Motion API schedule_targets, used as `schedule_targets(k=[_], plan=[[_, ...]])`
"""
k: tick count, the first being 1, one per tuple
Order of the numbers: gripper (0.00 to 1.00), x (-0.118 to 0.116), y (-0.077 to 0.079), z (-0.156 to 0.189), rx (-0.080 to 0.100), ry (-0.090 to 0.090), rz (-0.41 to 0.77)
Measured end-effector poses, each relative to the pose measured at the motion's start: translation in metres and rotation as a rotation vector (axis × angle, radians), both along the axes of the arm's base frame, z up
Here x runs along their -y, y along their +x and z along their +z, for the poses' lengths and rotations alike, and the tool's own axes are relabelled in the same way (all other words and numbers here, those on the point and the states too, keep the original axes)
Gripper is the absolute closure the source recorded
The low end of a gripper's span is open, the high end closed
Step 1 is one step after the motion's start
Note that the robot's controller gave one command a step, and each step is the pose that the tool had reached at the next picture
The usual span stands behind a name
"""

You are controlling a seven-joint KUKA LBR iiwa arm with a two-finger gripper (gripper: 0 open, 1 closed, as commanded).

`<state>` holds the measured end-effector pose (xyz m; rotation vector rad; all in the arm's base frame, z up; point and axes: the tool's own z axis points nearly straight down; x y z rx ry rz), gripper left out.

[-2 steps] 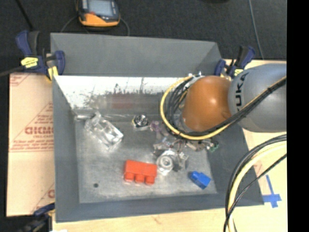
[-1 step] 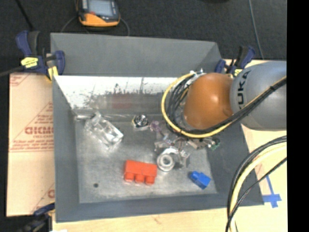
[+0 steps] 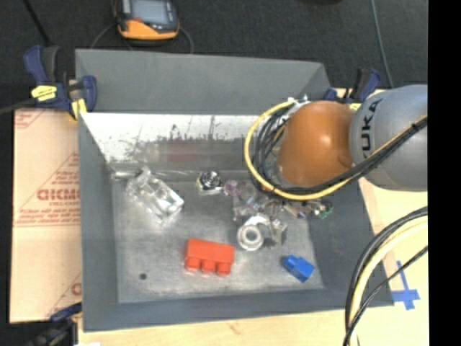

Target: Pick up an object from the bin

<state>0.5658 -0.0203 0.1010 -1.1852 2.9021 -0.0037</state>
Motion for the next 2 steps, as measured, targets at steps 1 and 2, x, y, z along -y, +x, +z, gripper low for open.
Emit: schedule_targets(k=[1,2], plan=[[1.00,0.000,0.002,0.029,0.001,-0.001,-0.009],[1.00,0.001,0.004,0.087,0.003,-0.001,-0.014]])
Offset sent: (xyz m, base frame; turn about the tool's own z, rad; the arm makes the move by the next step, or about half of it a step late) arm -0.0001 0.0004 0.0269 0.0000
